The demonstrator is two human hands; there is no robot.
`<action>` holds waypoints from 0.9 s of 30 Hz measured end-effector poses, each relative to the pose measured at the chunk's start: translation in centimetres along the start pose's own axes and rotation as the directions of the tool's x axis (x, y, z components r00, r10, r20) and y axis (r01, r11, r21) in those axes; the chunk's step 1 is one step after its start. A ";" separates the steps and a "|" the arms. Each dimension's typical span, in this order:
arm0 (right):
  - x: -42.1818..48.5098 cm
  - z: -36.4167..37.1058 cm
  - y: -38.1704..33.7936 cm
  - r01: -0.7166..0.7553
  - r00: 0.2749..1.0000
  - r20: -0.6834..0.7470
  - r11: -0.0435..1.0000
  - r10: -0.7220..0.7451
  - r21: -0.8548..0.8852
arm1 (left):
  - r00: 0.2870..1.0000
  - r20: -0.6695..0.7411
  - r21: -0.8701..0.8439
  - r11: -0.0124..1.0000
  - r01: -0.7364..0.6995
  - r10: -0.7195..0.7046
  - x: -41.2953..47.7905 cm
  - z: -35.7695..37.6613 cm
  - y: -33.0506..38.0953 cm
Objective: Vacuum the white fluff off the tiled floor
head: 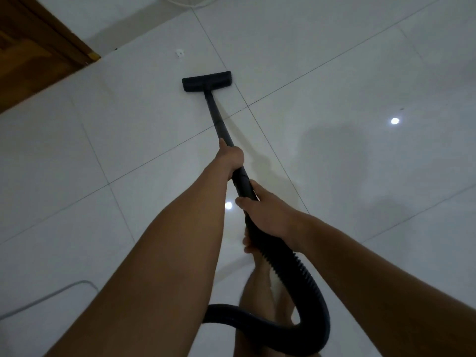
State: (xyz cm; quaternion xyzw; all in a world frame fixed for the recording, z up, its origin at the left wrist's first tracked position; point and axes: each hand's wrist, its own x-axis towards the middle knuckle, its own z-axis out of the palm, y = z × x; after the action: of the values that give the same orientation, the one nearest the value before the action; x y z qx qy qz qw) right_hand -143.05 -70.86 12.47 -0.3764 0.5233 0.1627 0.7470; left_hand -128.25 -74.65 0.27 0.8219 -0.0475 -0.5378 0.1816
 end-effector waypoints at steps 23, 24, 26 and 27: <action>-1.8 2.0 14.5 0.017 1.000 0.021 0.974 -0.013 -0.224 | 1.000 0.027 -0.199 0.980 0.009 -0.004 -3.8 6.0 -14.0; -1.3 2.0 14.6 0.036 0.999 0.023 0.970 -0.031 -0.240 | 1.000 0.022 -0.200 0.980 0.003 0.001 -3.3 6.0 -14.1; -0.2 2.1 14.9 0.052 0.999 0.010 0.961 -0.051 -0.271 | 1.000 0.020 -0.197 0.980 -0.006 0.010 -2.2 5.9 -14.3; 0.4 2.1 15.0 0.061 0.998 0.001 0.956 -0.063 -0.285 | 1.000 0.017 -0.193 0.981 -0.010 0.014 -1.6 5.9 -14.3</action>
State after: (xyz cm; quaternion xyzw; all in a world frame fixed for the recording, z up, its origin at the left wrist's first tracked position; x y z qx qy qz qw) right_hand -151.07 -59.45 6.61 -0.4970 0.4854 0.2114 0.6876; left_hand -135.86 -62.38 -5.43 0.7952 -0.0019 -0.5463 0.2631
